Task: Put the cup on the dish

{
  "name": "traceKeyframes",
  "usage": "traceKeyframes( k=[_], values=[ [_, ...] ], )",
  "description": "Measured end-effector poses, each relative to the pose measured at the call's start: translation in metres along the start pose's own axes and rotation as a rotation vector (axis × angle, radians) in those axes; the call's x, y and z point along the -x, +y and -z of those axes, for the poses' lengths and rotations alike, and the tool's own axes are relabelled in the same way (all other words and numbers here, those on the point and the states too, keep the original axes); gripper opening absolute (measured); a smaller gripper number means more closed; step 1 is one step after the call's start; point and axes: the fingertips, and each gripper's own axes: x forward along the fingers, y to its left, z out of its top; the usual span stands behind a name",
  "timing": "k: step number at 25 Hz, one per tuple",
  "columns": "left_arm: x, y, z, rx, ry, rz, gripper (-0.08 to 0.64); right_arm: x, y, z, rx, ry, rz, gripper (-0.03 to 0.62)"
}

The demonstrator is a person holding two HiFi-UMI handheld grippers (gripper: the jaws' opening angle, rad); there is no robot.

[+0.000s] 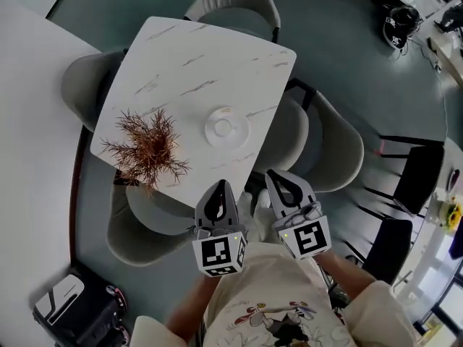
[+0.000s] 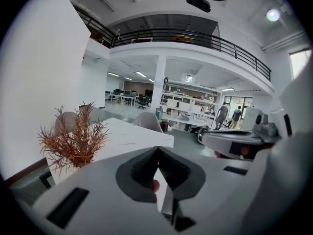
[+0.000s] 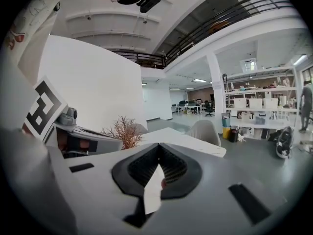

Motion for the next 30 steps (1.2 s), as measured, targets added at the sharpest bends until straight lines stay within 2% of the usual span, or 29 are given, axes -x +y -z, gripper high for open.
traceKeyframes(
  k=[10, 19, 25, 30],
  values=[
    [0.045, -0.028, -0.022, 0.007, -0.054, 0.033, 0.005, 0.031, 0.030, -0.030, -0.003, -0.053, -0.059, 0.006],
    [0.077, -0.046, -0.041, -0.009, -0.101, 0.047, 0.005, 0.058, 0.038, -0.061, 0.023, -0.092, -0.062, 0.006],
    [0.090, -0.048, -0.033, 0.010, -0.115, 0.012, 0.005, 0.071, 0.045, -0.060, 0.046, -0.082, -0.083, 0.006],
    [0.104, -0.045, -0.026, 0.015, -0.123, 0.004, 0.005, 0.080, 0.052, -0.049, 0.024, -0.062, -0.077, 0.006]
  ],
)
